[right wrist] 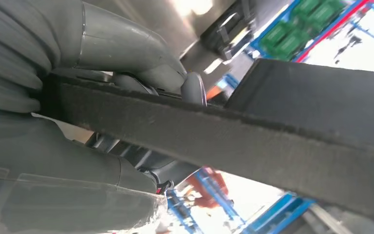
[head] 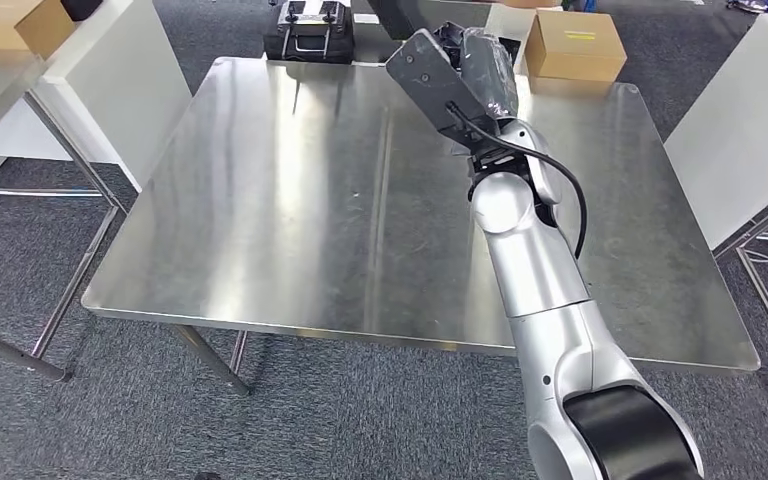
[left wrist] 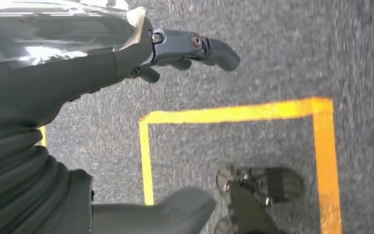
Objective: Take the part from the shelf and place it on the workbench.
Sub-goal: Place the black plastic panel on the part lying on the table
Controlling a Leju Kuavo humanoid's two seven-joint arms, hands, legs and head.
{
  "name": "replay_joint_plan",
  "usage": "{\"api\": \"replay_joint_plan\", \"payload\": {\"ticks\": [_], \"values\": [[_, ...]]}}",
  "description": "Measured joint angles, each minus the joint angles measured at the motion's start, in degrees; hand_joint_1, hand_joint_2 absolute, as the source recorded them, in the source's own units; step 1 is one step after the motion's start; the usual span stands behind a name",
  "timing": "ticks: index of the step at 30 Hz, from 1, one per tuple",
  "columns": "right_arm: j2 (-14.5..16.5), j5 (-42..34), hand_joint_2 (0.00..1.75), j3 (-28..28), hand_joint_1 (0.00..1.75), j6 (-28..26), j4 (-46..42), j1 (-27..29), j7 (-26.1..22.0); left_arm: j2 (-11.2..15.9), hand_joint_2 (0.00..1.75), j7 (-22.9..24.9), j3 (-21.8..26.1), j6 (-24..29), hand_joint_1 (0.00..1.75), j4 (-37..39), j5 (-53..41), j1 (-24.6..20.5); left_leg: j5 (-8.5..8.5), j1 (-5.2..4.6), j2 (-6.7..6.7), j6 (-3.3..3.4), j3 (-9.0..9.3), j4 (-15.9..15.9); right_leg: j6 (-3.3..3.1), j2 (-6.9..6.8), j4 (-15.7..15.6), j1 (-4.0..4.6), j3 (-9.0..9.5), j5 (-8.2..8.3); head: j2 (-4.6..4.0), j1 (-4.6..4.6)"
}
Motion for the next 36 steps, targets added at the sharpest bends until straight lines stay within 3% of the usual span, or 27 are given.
{"api": "replay_joint_plan", "payload": {"ticks": [2,4,5,7,9,10,13,17,22,26,30,36], "values": [[0.04,-0.07,1.75,0.1,1.75,0.02,0.22,0.0,-0.1,0.02,1.75,-0.11,0.28,0.07,0.0,0.0,0.21,0.03,-0.05,-0.1,-0.73,0.43,0.05,-0.02,-0.35,0.8,7.85,-0.18,-3.86,-2.88,0.0,0.08],[0.02,-0.21,1.75,0.15,1.75,0.01,0.62,0.21,-0.24,-0.01,1.75,-0.25,0.51,0.13,0.0,0.01,0.23,0.2,-0.17,-0.14,-1.49,0.51,0.08,0.02,-0.06,1.07,12.64,-0.19,-6.77,-3.69,0.0,0.12],[0.01,-0.15,1.75,0.17,1.75,0.1,0.84,0.28,-0.22,-0.03,1.75,-0.31,0.58,0.28,0.0,0.01,0.12,0.29,-0.22,-0.15,-1.83,0.47,0.11,0.07,0.33,1.13,11.87,-0.2,-6.74,-2.8,0.0,0.14],[-0.07,1.45,1.75,0.28,1.75,0.15,1.54,0.12,0.77,-0.09,1.75,-0.74,0.64,0.77,0.0,0.02,-0.35,0.35,-0.42,-0.16,-2.35,0.22,0.14,0.24,1.07,1.15,4.82,-0.29,-3.98,0.54,0.0,0.19],[-0.27,4.91,1.75,0.7,1.75,-0.46,3.49,-0.46,2.69,-0.12,1.75,-1.82,0.66,1.46,0.0,0.02,-1.24,0.29,-0.94,-0.5,-2.67,-0.14,-0.03,0.82,1.17,1.18,-2.03,-0.45,-0.93,3.2,0.0,0.15],[-0.47,6.72,1.75,0.9,1.75,-1.12,5.05,-0.69,3.84,-0.11,1.75,-2.57,0.66,1.95,0.0,0.01,-1.83,0.27,-1.19,-0.65,-2.76,0.07,-0.08,1.07,1.05,1.21,-3.48,-0.49,-0.22,3.7,0.0,-0.02],[-1.49,11.86,1.75,1.07,1.75,-3.82,11.64,-0.78,8.43,0.0,1.75,-5.99,0.54,1.99,0.0,0.0,-3.42,0.23,-1.53,-0.51,-2.75,0.61,0.07,1.22,0.83,1.34,-3.88,-0.33,0.15,3.88,0.0,-0.42],[-4.28,17.43,1.75,1.01,1.75,-7.38,21.33,-0.01,14.27,0.22,1.75,-9.09,0.08,0.6,0.0,0.0,-4.89,0.06,-1.39,-0.35,-2.56,0.17,0.18,0.99,0.6,1.51,-3.85,-0.11,0.05,3.94,0.0,-0.41],[-9.05,23.32,1.75,0.99,1.75,-6.36,29.89,1.22,22.79,0.38,1.75,-9.72,-0.51,-0.69,0.0,-0.02,-6.01,-0.45,-1.35,-0.35,-2.53,-0.01,0.14,0.92,0.59,1.55,-3.82,-0.1,-0.01,3.94,0.0,-0.4],[-12.73,25.51,0.0,0.99,0.0,-5.1,33.37,2.88,25.87,0.55,1.75,-10.26,-0.51,-1.8,0.0,-0.02,-6.18,-0.82,-1.39,-0.42,-2.48,-0.25,0.1,0.92,0.6,1.59,-3.81,-0.15,-0.02,3.94,-0.01,-0.39],[-14.47,26.26,0.0,0.9,0.0,-3.83,35.23,4.04,26.33,0.83,0.0,-9.74,-0.45,-2.17,0.0,-0.02,-5.32,-0.86,-1.41,-0.64,-2.34,-0.28,0.07,0.94,0.6,1.66,-3.81,-0.2,-0.01,3.94,0.0,-0.38],[-14.78,26.86,0.0,0.42,0.0,-0.63,37.0,4.33,24.21,1.43,0.0,-6.58,0.12,-2.42,0.0,-0.01,-4.08,-0.64,-1.41,-0.83,-2.26,-0.27,0.09,0.98,0.62,1.66,-3.82,-0.33,0.02,3.95,0.0,-0.39]]}}
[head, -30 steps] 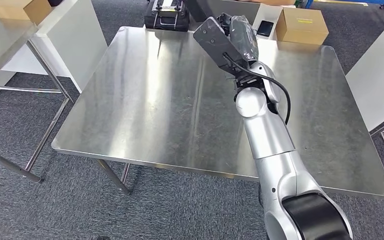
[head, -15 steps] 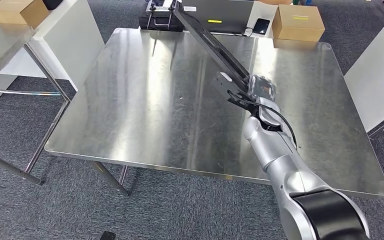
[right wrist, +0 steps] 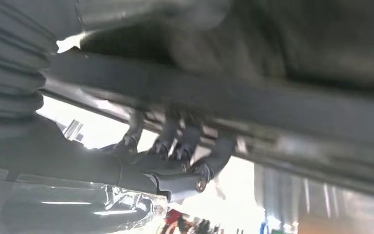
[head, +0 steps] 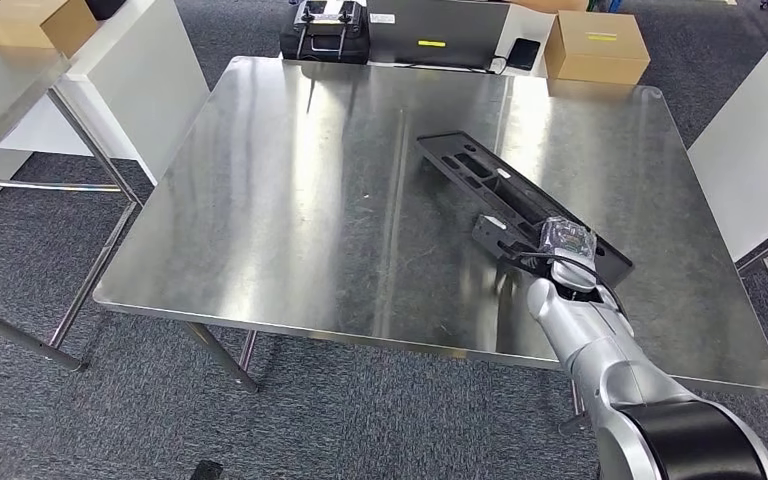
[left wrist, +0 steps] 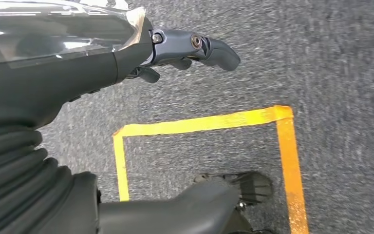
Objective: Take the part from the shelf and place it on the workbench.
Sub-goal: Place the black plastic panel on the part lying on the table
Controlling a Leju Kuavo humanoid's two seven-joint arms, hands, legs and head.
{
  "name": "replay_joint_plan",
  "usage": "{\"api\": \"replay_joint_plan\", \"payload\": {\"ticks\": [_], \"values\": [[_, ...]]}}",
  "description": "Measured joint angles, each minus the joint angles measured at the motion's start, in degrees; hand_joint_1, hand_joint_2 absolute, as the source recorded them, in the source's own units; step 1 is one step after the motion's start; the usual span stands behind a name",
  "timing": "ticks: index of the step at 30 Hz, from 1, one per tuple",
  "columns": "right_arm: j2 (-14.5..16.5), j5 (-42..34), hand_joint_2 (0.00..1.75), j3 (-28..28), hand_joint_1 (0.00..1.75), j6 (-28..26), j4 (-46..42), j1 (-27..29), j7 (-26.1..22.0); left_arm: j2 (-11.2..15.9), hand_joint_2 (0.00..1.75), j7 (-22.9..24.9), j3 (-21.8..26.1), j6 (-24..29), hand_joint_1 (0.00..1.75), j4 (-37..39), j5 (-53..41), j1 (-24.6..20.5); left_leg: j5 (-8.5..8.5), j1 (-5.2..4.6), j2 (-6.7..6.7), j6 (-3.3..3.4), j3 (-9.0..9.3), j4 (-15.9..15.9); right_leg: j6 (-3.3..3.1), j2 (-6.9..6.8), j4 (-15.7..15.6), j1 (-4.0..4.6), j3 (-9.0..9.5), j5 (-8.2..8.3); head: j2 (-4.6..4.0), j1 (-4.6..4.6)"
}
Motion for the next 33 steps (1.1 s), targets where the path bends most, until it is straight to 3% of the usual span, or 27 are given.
{"api": "replay_joint_plan", "payload": {"ticks": [13,15,21,24,26,29,33], "values": [[0.29,-0.66,0.0,-0.44,0.0,1.82,1.79,-3.17,-6.16,0.23,0.0,0.48,1.57,-0.74,0.0,0.01,0.93,0.98,0.01,-0.08,-0.02,0.02,-0.01,0.09,0.02,-0.02,0.0,-0.03,0.04,0.01,0.0,0.0],[0.69,-1.94,0.0,-1.06,0.0,-2.01,1.84,-3.24,-9.17,0.23,0.0,0.42,1.96,-0.8,0.0,0.01,0.93,1.02,0.02,-0.07,-0.01,0.03,-0.04,0.09,0.02,-0.01,0.01,-0.03,0.08,0.01,0.0,0.01],[4.11,-3.76,0.0,-3.58,0.0,-27.31,-1.92,-2.5,-21.02,0.16,0.0,-0.68,2.75,0.08,0.0,0.01,-0.52,1.11,0.02,-0.03,0.06,0.03,0.02,0.09,0.02,0.04,0.02,-0.02,0.07,0.01,0.0,0.01],[6.24,-2.84,0.0,-4.63,0.0,-32.15,-10.68,1.09,-25.33,0.03,0.0,-2.08,3.25,0.51,0.0,0.01,-0.07,1.1,-0.01,-0.02,0.02,-0.01,0.08,0.09,0.01,0.02,0.02,-0.01,0.05,-0.01,0.0,0.0],[7.63,-5.64,0.0,-5.95,0.0,-32.58,-19.18,5.45,-31.57,-0.17,0.0,-3.09,4.16,1.1,0.0,0.01,0.93,1.11,-0.06,-0.01,-0.05,-0.07,0.09,0.08,0.0,-0.02,0.01,0.04,0.04,-0.04,0.0,-0.01],[9.34,-19.43,0.0,-6.74,0.0,-32.85,-33.16,14.14,-42.73,-0.6,0.0,-3.54,5.85,2.35,0.0,0.01,2.38,1.13,-0.23,-0.07,-0.1,-0.06,0.08,0.14,0.01,-0.04,-0.04,-0.01,0.03,-0.08,-0.01,-0.02],[9.47,-33.29,0.0,-3.41,0.0,-32.85,-46.06,25.78,-49.35,-0.93,0.0,-1.57,8.67,3.02,0.0,0.01,4.89,1.29,-0.69,-0.13,-0.04,0.43,-0.03,0.51,0.23,0.07,-0.14,-0.41,0.24,-0.16,0.0,-0.03]]}}
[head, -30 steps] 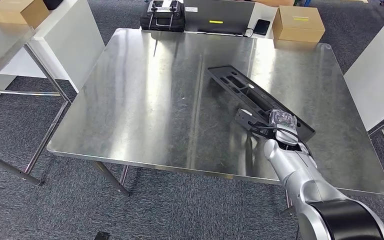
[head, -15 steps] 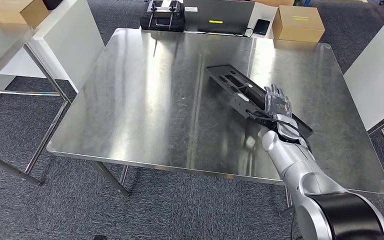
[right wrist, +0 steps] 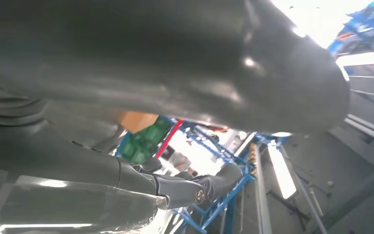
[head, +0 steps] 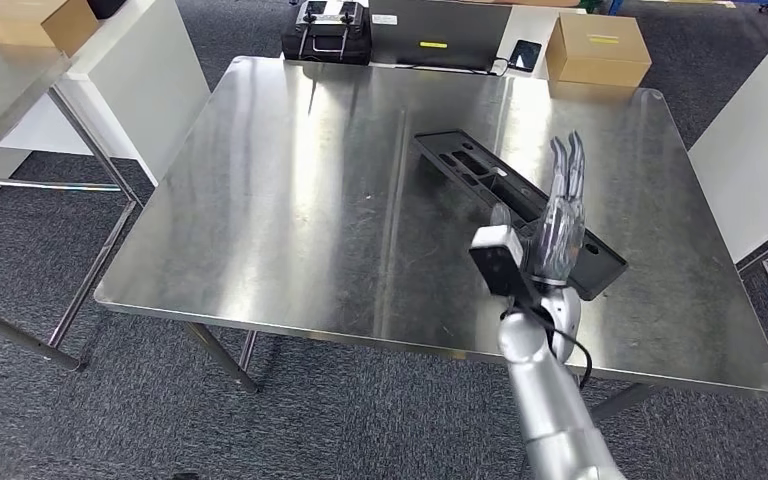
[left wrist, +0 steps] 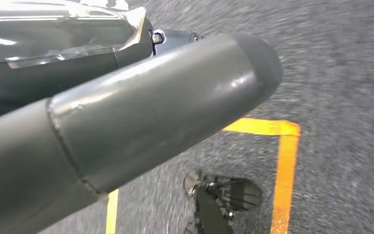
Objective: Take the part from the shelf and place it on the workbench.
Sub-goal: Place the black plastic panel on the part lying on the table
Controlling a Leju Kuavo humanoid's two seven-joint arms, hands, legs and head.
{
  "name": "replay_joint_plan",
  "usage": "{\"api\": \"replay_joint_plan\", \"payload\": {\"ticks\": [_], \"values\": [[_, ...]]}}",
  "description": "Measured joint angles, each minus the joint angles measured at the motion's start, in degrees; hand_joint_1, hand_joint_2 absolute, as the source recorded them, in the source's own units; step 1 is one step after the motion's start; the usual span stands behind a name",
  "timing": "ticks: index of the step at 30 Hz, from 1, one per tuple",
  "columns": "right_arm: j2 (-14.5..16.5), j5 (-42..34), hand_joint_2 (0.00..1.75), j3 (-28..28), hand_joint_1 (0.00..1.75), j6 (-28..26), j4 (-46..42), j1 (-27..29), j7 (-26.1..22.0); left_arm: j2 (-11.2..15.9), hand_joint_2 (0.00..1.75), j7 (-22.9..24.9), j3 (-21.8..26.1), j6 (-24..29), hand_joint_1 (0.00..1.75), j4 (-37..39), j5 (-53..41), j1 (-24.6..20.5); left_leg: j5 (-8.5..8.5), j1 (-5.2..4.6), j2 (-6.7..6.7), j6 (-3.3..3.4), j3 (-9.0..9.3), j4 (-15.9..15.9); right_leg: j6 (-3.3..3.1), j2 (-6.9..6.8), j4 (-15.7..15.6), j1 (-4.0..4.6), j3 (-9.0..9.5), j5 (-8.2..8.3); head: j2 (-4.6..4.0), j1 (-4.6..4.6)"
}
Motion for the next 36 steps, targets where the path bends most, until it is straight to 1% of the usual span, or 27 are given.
{"api": "replay_joint_plan", "payload": {"ticks": [3,5,6,8,9,10,11,13,14,15,16,17,19,20,21,22,24,25,26,27,29,30,31,32,34,35,36], "values": [[-0.13,-5.97,0.0,2.63,0.0,2.8,-5.94,6.2,-2.07,-0.17,0.0,2.57,1.85,0.96,0.0,0.0,0.99,0.06,0.25,0.03,0.18,0.53,0.3,-0.13,0.32,0.14,-0.14,0.02,0.22,0.13,0.0,0.02],[-0.52,-8.89,0.0,4.65,0.0,8.56,-9.09,9.63,-2.04,-0.4,0.0,4.17,2.79,1.89,0.0,0.0,1.31,0.06,0.94,0.31,0.41,1.08,0.8,-0.95,0.3,0.12,1.15,0.19,-0.16,-1.16,0.0,0.08],[-0.82,-9.71,0.0,5.74,0.0,11.66,-10.47,11.15,-1.92,-0.5,0.0,4.76,3.24,2.3,0.0,0.0,1.39,0.07,1.23,0.49,0.56,1.3,0.94,-1.35,0.03,0.1,3.41,0.27,-1.0,-2.8,0.0,0.14],[-1.46,-10.52,0.0,7.52,0.0,15.44,-12.59,13.63,-1.79,-0.56,0.0,5.41,3.96,2.73,0.0,0.0,1.43,0.07,1.52,0.54,0.68,1.47,0.69,-1.45,-0.51,0.09,10.8,0.12,-3.65,-7.02,0.0,0.16],[-1.77,-10.97,0.0,8.1,0.0,16.44,-13.38,14.61,-1.87,-0.57,0.0,5.62,4.25,2.86,0.0,0.0,1.57,0.07,1.66,0.54,0.7,1.41,0.46,-1.43,-0.45,0.09,14.16,0.03,-4.7,-8.55,0.0,0.18],[-2.05,-11.65,0.0,8.47,0.0,17.53,-14.05,15.45,-2.08,-0.64,0.0,5.85,4.57,3.05,0.0,0.0,1.8,0.08,1.85,0.56,0.7,1.29,0.19,-1.4,-0.15,0.08,15.84,-0.08,-4.86,-9.24,0.0,0.19],[-2.29,-12.56,0.0,8.75,0.0,19.06,-14.65,16.19,-2.43,-0.75,0.0,6.09,4.93,3.31,0.0,0.0,2.16,0.08,2.05,0.6,0.7,1.07,-0.1,-1.34,0.36,0.07,15.16,-0.23,-3.84,-9.04,0.0,0.22],[-2.61,-14.56,0.0,9.16,0.0,22.65,-15.82,17.68,-3.25,-1.08,0.0,6.59,5.83,3.89,0.0,0.0,3.04,0.06,2.43,0.77,0.69,0.51,-0.69,-1.06,1.53,-0.02,7.77,-0.72,1.3,-7.15,0.0,0.21],[-2.67,-15.41,0.0,9.31,0.0,24.26,-16.37,18.55,-3.51,-1.2,0.0,6.82,6.26,4.17,0.0,-0.02,3.43,0.03,2.62,0.8,0.64,0.16,-0.98,-0.87,1.81,0.02,4.04,-0.73,3.87,-6.22,0.0,0.2],[-2.73,-16.14,0.0,9.34,0.0,25.49,-16.98,19.56,-3.7,-1.32,0.0,7.0,6.69,4.43,0.0,-0.04,3.7,0.0,2.76,0.79,0.57,-0.17,-1.16,-0.61,1.87,0.13,1.48,-0.67,5.49,-5.55,0.0,0.19],[-2.8,-16.74,0.0,9.21,0.0,26.42,-17.59,20.58,-3.82,-1.45,0.0,7.16,7.07,4.64,0.0,-0.06,3.85,-0.03,2.91,0.75,0.46,-0.5,-1.28,-0.36,1.57,0.27,0.35,-0.54,6.08,-5.31,0.0,0.2],[-2.89,-17.25,0.0,8.96,0.0,27.17,-18.13,21.61,-3.92,-1.57,0.0,7.3,7.41,4.83,0.0,-0.08,3.91,-0.03,3.1,0.69,0.36,-0.85,-1.33,-0.3,1.09,0.41,0.56,-0.2,5.79,-5.17,0.0,0.18],[-3.03,-18.12,0.0,8.21,0.0,28.47,-19.21,23.29,-4.17,-1.81,0.0,7.48,7.95,5.19,0.0,-0.08,3.85,0.05,3.13,0.86,0.27,-1.52,-1.66,-0.06,-0.11,0.35,0.54,-0.44,5.11,-4.86,0.0,0.2],[-3.01,-18.6,0.0,7.74,0.0,29.1,-19.71,23.98,-4.27,-1.87,0.0,7.56,8.13,5.37,0.0,-0.07,3.77,0.11,2.05,0.99,0.41,-1.79,-2.11,0.64,-0.75,0.25,0.52,-0.55,4.83,-4.47,0.0,0.13],[-2.97,-19.15,0.0,7.14,0.0,29.75,-20.31,24.67,-4.33,-1.95,0.0,7.6,8.26,5.49,0.0,-0.07,3.65,0.15,-0.06,1.12,0.6,-1.99,-2.85,2.42,-1.38,0.14,0.46,-0.71,4.47,-3.95,0.0,0.04],[-2.92,-19.68,0.0,6.36,0.0,30.33,-20.88,25.37,-4.35,-2.01,0.0,7.62,8.33,5.55,0.0,-0.07,3.46,0.14,-3.0,1.21,0.82,-2.15,-3.81,5.39,-1.84,0.01,0.48,-0.62,4.06,-3.45,0.0,-0.06],[-2.87,-20.45,0.0,4.44,0.0,31.17,-21.82,26.81,-4.34,-2.12,0.0,7.64,8.38,5.41,0.0,-0.07,3.09,0.09,-8.25,1.24,1.1,-2.47,-5.62,13.01,-2.32,-0.27,0.56,-0.26,2.95,-2.52,0.0,-0.16],[-2.84,-20.68,0.0,3.39,0.0,31.44,-22.21,27.43,-4.35,-2.15,0.0,7.62,8.39,5.27,0.0,-0.07,2.84,0.08,-9.3,1.24,1.13,-2.54,-5.83,15.73,-2.33,-0.41,0.59,-0.08,2.43,-2.11,0.0,-0.14],[-2.8,-20.9,0.0,2.31,0.0,31.63,-22.64,28.0,-4.38,-2.2,0.0,7.58,8.39,5.08,0.0,-0.07,2.51,0.09,-9.15,1.24,1.15,-2.48,-5.04,16.45,-2.27,-0.5,0.61,0.05,1.92,-1.71,0.0,-0.14],[-2.72,-21.13,0.0,1.23,0.0,31.82,-23.16,28.54,-4.45,-2.25,0.0,7.54,8.38,4.84,0.0,-0.07,2.04,0.09,-8.21,1.24,1.16,-2.32,-3.22,15.05,-2.14,-0.55,0.62,0.14,1.47,-1.35,0.0,-0.15],[-2.47,-21.52,0.0,-0.78,0.0,32.13,-24.45,29.56,-4.58,-2.33,0.0,7.4,8.29,4.5,0.0,-0.07,0.9,-0.03,-6.16,1.14,1.16,-1.69,3.19,7.14,-1.77,-0.57,0.64,0.32,0.81,-0.64,0.0,-0.16],[-2.31,-21.67,0.0,-1.66,0.0,32.24,-25.12,29.99,-4.63,-2.34,0.0,7.34,8.23,4.37,0.0,-0.08,0.38,-0.17,-5.76,1.03,1.17,-1.42,6.05,3.24,-1.48,-0.6,0.64,0.42,0.64,-0.28,0.0,-0.11],[-2.17,-21.75,0.0,-2.4,0.0,32.31,-25.71,30.33,-4.65,-2.36,0.0,7.29,8.17,4.31,0.0,-0.08,-0.01,-0.28,-5.62,0.84,1.15,-1.14,8.0,0.43,-1.13,-0.63,0.62,0.5,0.55,0.13,0.0,-0.03],[-2.04,-21.8,0.0,-2.97,0.0,32.35,-26.2,30.58,-4.66,-2.39,0.0,7.27,8.15,4.27,0.0,-0.09,-0.26,-0.36,-5.67,0.6,1.15,-0.96,8.81,-0.9,-0.73,-0.66,0.56,0.49,0.48,0.53,0.0,-0.01],[-1.84,-21.85,0.0,-3.83,0.0,32.41,-26.92,31.0,-4.67,-2.54,0.0,7.26,8.14,4.24,0.0,-0.08,-0.44,-0.39,-4.86,0.39,1.25,-0.31,8.31,-1.42,0.13,-0.67,0.47,0.36,0.31,1.17,0.0,0.07],[-1.76,-21.86,0.0,-4.23,0.0,32.42,-27.22,31.22,-4.68,-2.63,0.0,7.26,8.15,4.24,0.0,-0.08,-0.45,-0.41,-4.22,0.41,1.37,0.13,7.86,-1.71,0.33,-0.6,0.93,0.34,-0.11,0.62,0.0,0.06],[-1.71,-21.87,0.0,-4.61,0.0,32.42,-27.45,31.43,-4.68,-2.72,0.0,7.26,8.15,4.24,0.0,-0.08,-0.45,-0.43,-3.45,0.47,1.51,0.62,7.24,-2.01,0.27,-0.53,2.29,0.37,-0.81,-0.85,0.0,0.22]]}}
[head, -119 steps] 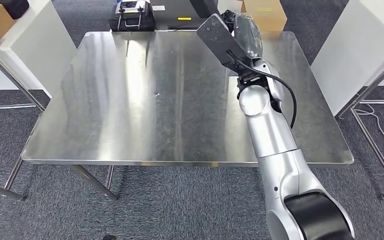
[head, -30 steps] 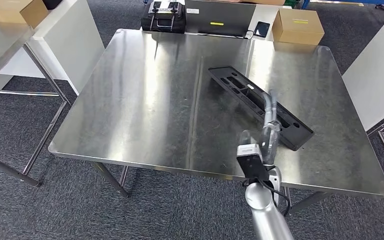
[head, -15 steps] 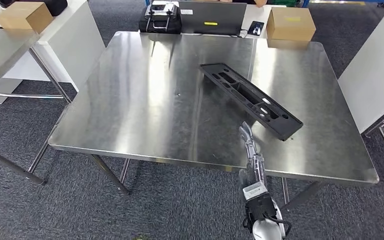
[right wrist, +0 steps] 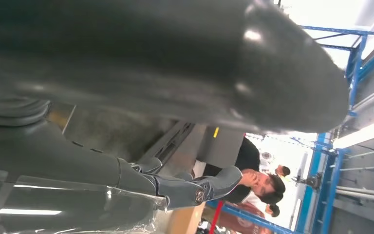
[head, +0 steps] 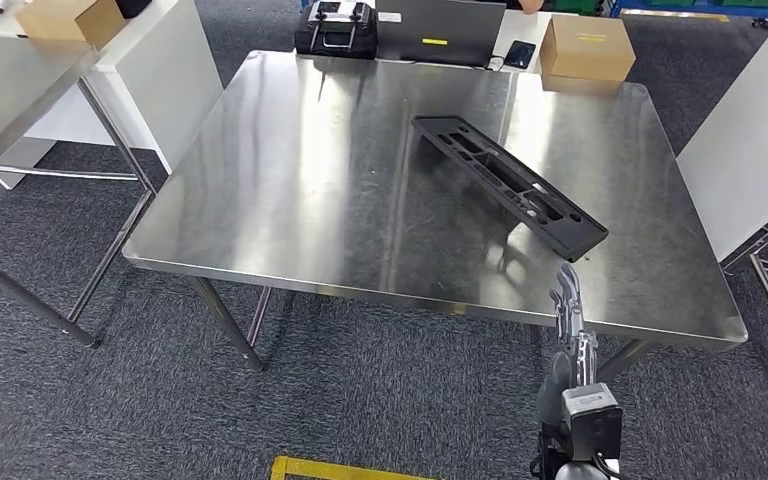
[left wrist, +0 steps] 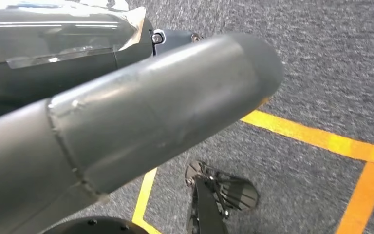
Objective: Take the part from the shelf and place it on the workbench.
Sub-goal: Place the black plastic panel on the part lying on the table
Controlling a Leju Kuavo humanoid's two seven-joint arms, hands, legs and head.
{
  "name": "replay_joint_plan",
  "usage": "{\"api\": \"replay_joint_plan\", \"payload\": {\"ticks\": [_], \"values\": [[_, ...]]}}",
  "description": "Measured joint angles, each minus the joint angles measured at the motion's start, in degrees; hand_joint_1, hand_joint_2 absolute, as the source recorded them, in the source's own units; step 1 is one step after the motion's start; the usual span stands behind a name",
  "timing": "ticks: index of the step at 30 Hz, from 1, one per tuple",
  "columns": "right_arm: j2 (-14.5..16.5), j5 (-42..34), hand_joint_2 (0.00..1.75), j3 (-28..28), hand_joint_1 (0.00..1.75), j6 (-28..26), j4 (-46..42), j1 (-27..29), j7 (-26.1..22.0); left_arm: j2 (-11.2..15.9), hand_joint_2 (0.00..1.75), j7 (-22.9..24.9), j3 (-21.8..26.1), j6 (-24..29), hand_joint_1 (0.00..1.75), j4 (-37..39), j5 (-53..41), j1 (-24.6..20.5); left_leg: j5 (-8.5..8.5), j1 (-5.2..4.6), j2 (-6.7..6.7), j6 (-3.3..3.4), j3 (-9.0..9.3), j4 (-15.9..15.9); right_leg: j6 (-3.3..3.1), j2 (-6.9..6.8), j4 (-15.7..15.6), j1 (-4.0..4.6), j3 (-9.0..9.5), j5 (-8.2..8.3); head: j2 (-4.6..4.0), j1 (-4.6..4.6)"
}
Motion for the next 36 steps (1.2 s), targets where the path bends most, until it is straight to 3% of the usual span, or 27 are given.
{"api": "replay_joint_plan", "payload": {"ticks": [3,4,5,6,8,10,12,14,15,16,18,19,20,21,22,23,25,27,29,30,32,34,35,36], "values": [[0.0,-0.02,0.0,-0.85,0.0,0.0,-0.32,0.37,0.01,-0.13,0.0,0.0,0.0,-0.02,0.0,0.01,-0.01,-0.03,2.08,-0.11,0.26,0.59,-2.54,-0.21,-0.71,0.11,9.72,0.01,-2.99,-7.27,0.0,0.35],[-0.01,-0.03,0.0,-1.03,0.0,0.0,-0.34,0.48,0.01,-0.16,0.0,0.0,0.0,-0.03,0.0,0.01,-0.02,-0.02,2.76,-0.16,0.31,0.57,-3.39,-0.16,-0.52,0.11,12.89,0.01,-3.38,-8.45,0.0,0.37],[-0.01,-0.03,0.0,-1.17,0.0,0.0,-0.35,0.57,0.01,-0.2,0.0,0.01,0.0,-0.07,0.0,0.01,-0.02,-0.02,3.46,-0.19,0.37,0.51,-4.26,-0.08,-0.03,0.1,14.52,0.01,-2.99,-8.4,0.0,0.4],[0.0,-0.03,0.0,-1.27,0.0,0.0,-0.36,0.64,0.02,-0.25,0.0,0.01,0.01,-0.15,0.0,0.01,0.05,-0.02,4.12,-0.19,0.42,0.39,-5.11,0.06,0.61,0.1,14.13,0.0,-1.6,-7.36,0.0,0.43],[0.09,-0.06,0.0,-1.45,0.0,0.13,-0.46,0.65,0.17,-0.4,0.0,0.02,0.04,-0.43,0.0,0.01,0.67,-0.03,5.18,-0.2,0.43,0.01,-6.63,0.56,1.37,0.11,7.5,-0.08,3.95,-5.07,0.0,0.47],[0.4,-0.2,0.0,-1.76,0.0,0.43,-0.69,0.6,0.73,-0.56,0.0,0.14,0.08,-0.69,0.0,0.01,1.33,-0.05,5.98,-0.37,0.35,-0.61,-7.69,1.21,0.78,0.18,-0.82,0.12,9.36,-5.47,0.0,0.43],[0.84,-0.38,0.0,-2.34,0.0,0.55,-0.82,0.62,1.62,-0.67,0.0,0.46,0.08,-0.71,0.0,0.01,1.04,-0.03,6.81,-0.48,0.28,-1.29,-8.08,1.48,-0.21,0.23,-3.94,0.48,10.78,-6.28,0.0,0.32],[1.27,-0.5,0.0,-3.04,0.0,0.39,-0.82,0.65,2.47,-0.67,0.0,0.87,0.06,-0.68,0.0,0.01,0.4,0.09,6.6,-0.25,0.17,-1.9,-8.55,1.94,-1.28,0.08,-3.76,0.09,9.86,-5.54,0.0,0.26],[1.54,-0.55,0.0,-3.41,0.0,0.23,-0.81,0.67,2.85,-0.67,0.0,1.06,0.05,-0.68,0.0,0.01,0.18,0.17,5.02,-0.12,0.1,-2.22,-9.05,3.02,-1.93,-0.03,-3.79,-0.11,9.36,-4.98,0.0,0.17],[1.84,-0.62,0.0,-3.77,0.0,0.05,-0.81,0.68,3.18,-0.65,0.0,1.2,0.05,-0.69,0.0,0.01,-0.01,0.25,2.32,0.01,0.04,-2.54,-9.76,5.21,-2.52,-0.13,-3.81,-0.3,8.71,-4.33,0.0,0.08],[2.34,-0.74,0.0,-4.49,0.0,-0.3,-0.8,0.74,3.75,-0.68,0.0,1.36,0.04,-0.76,0.0,0.01,-0.35,0.3,-3.9,0.15,0.0,-3.14,-11.2,11.97,-3.09,-0.24,-3.74,-0.1,7.38,-3.07,0.0,-0.1],[2.47,-0.78,0.0,-4.84,0.0,-0.44,-0.78,0.79,3.98,-0.69,0.0,1.38,0.03,-0.8,0.0,0.01,-0.48,0.3,-5.52,0.21,0.0,-3.33,-11.57,15.34,-3.1,-0.27,-3.67,-0.02,6.71,-2.46,0.0,-0.12],[2.55,-0.79,0.0,-5.17,0.0,-0.56,-0.73,0.88,4.13,-0.68,0.0,1.38,0.02,-0.85,0.0,0.0,-0.57,0.28,-5.54,0.24,0.01,-3.41,-11.38,17.44,-3.01,-0.29,-3.54,0.03,6.02,-1.88,0.0,-0.11],[2.63,-0.8,0.0,-5.48,0.0,-0.67,-0.69,1.0,4.23,-0.67,0.0,1.38,0.01,-0.87,0.0,0.0,-0.61,0.28,-4.41,0.26,0.01,-3.37,-10.48,17.9,-2.89,-0.31,-3.36,0.05,5.29,-1.35,0.0,-0.13],[2.74,-0.8,0.0,-5.76,0.0,-0.78,-0.65,1.11,4.28,-0.66,0.0,1.38,0.01,-0.89,0.0,-0.01,-0.64,0.29,-2.69,0.26,0.01,-3.2,-8.58,16.27,-2.69,-0.31,-3.11,0.06,4.55,-0.91,0.0,-0.14],[2.86,-0.76,0.0,-5.99,0.0,-0.93,-0.63,1.19,4.33,-0.64,0.0,1.37,0.0,-0.91,0.0,-0.01,-0.68,0.29,-1.29,0.24,-0.02,-2.9,-5.85,12.96,-2.5,-0.31,-2.84,0.06,3.93,-0.55,0.0,-0.14],[3.15,-0.54,0.0,-6.37,0.0,-1.41,-0.62,1.25,4.48,-0.58,0.0,1.35,0.0,-0.92,0.0,-0.01,-0.87,0.19,-0.74,0.06,-0.07,-2.19,-0.35,5.08,-1.92,-0.34,-2.36,0.25,3.1,0.04,0.0,-0.1],[3.38,-0.22,0.0,-6.7,0.0,-1.88,-0.54,1.27,4.64,-0.53,0.0,1.35,-0.03,-0.92,0.0,-0.01,-1.21,0.09,-1.42,-0.28,-0.09,-1.75,1.69,1.27,-1.11,-0.51,-2.2,0.34,2.61,0.84,0.0,-0.09],[3.5,0.09,0.0,-6.99,0.0,-2.16,-0.37,1.46,4.73,-0.6,0.0,1.45,-0.16,-0.9,0.0,0.01,-1.59,0.09,-0.92,-0.34,0.08,-1.04,0.86,0.47,-0.35,-0.53,-1.87,0.39,1.98,1.19,0.0,-0.07],[3.55,0.23,0.0,-7.15,0.0,-2.26,-0.28,1.6,4.78,-0.63,0.0,1.51,-0.24,-0.88,0.0,0.01,-1.75,0.09,-0.39,-0.25,0.21,-0.45,0.24,0.19,-0.31,-0.43,-0.95,0.45,1.31,0.24,0.0,0.05],[3.55,0.5,0.0,-7.5,0.0,-2.49,-0.05,1.86,4.87,-0.64,0.0,1.62,-0.34,-0.85,0.0,0.02,-2.13,0.09,0.96,-0.17,0.46,0.62,-1.26,0.0,-0.9,-0.2,3.74,0.39,-0.52,-4.26,0.0,0.34],[3.53,0.74,0.0,-7.79,0.0,-2.86,0.27,2.1,4.95,-0.62,0.0,1.66,-0.51,-0.89,0.0,0.01,-2.63,0.1,2.33,-0.4,0.53,0.9,-3.11,0.1,-1.15,-0.1,10.77,0.25,-1.99,-8.47,0.0,0.5],[3.51,0.84,0.0,-7.92,0.0,-3.13,0.43,2.27,4.97,-0.62,0.0,1.66,-0.65,-0.93,0.0,0.01,-2.91,0.1,3.06,-0.48,0.58,0.84,-4.08,0.17,-0.78,-0.09,13.29,0.2,-1.99,-8.9,0.0,0.51],[3.49,0.95,0.0,-8.02,0.0,-3.44,0.55,2.47,4.97,-0.62,0.0,1.66,-0.8,-0.97,0.0,0.01,-3.19,0.1,3.79,-0.53,0.64,0.76,-5.03,0.3,-0.16,-0.08,14.16,0.18,-1.24,-8.04,0.0,0.51]]}}
